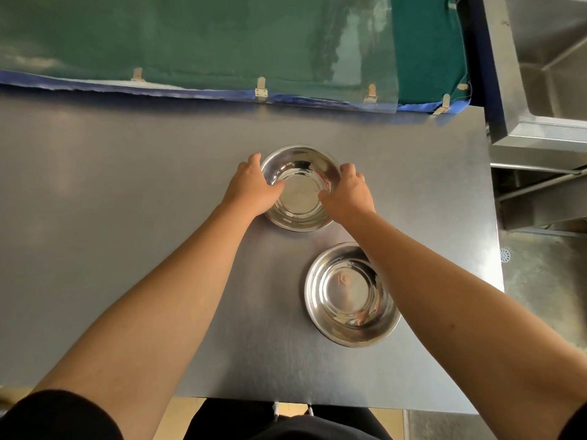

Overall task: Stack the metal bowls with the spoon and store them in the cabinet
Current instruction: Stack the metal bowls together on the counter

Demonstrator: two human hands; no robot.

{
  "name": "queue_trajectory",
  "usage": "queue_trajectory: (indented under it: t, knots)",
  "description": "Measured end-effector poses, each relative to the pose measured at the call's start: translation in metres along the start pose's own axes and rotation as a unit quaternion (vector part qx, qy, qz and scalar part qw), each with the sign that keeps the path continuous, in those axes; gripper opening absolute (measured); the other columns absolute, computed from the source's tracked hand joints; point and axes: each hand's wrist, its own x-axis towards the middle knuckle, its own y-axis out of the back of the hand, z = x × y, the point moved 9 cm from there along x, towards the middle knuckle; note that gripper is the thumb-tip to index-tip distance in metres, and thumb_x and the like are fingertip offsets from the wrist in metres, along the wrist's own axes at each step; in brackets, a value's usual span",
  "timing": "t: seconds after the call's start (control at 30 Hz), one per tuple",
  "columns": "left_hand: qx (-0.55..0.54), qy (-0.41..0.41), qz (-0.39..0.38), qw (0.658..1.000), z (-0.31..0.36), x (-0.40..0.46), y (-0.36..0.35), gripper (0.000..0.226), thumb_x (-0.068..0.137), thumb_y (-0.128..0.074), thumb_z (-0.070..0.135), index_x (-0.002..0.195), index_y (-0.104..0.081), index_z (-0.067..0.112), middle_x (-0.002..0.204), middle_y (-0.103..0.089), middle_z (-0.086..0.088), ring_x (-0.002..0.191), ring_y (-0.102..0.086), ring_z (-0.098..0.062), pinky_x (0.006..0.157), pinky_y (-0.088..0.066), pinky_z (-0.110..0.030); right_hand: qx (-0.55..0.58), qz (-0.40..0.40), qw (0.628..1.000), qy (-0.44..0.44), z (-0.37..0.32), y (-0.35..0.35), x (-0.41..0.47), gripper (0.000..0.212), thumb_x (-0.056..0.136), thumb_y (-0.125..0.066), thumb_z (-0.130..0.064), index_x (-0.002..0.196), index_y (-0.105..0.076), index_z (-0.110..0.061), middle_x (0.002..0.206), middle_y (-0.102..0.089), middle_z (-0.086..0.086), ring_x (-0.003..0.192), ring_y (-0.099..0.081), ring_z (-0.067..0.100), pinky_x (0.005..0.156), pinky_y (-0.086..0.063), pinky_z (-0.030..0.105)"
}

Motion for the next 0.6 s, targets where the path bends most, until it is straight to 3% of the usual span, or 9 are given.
queue_trajectory:
  t: [0.1,0.2,0.47,0.6]
  knots:
    - [0.005,-0.009,-0.013,1.000,0.003,0.004,0.000,0.083,0.085,-0.069,0.047,0.153,-0.034,0.016,0.146,-0.047,-0.012,0.131,-0.048,-0.032,0.095,-0.039,-0.033,0.011,-0.008,1.000,-0.001,0.001,0.001,0.005,0.060,0.090,-0.068,-0.026,0.141,-0.041,-0.014,0.129,-0.054,0.013,0.101,-0.059,0.029,0.081,-0.053,0.037]
    - [0.028,-0.016,-0.017,0.999,0.007,0.004,-0.001,0.056,0.084,-0.067,0.047,0.129,-0.055,0.016,0.122,-0.056,-0.009,0.108,-0.058,-0.029,0.080,-0.041,-0.032,0.015,-0.014,1.000,-0.007,0.002,0.000,0.008,0.059,0.089,-0.068,-0.027,0.140,-0.043,-0.011,0.128,-0.057,0.012,0.099,-0.061,0.028,0.081,-0.055,0.037]
    - [0.051,-0.015,-0.016,0.998,0.012,-0.009,0.001,0.052,0.085,-0.066,0.047,0.122,-0.057,0.012,0.120,-0.056,-0.009,0.096,-0.054,-0.025,0.077,-0.041,-0.032,0.037,-0.001,0.999,-0.007,0.006,0.008,0.003,0.054,0.090,-0.067,-0.028,0.137,-0.048,-0.009,0.119,-0.062,0.009,0.093,-0.060,0.025,0.072,-0.051,0.033]
    - [0.051,-0.036,-0.008,0.998,0.021,-0.025,0.007,0.050,0.085,-0.066,0.049,0.118,-0.057,0.013,0.116,-0.056,-0.008,0.093,-0.053,-0.024,0.077,-0.040,-0.032,0.044,0.011,0.999,0.004,0.010,0.020,-0.011,0.054,0.090,-0.066,-0.029,0.137,-0.049,-0.009,0.119,-0.063,0.009,0.095,-0.063,0.026,0.077,-0.056,0.036]
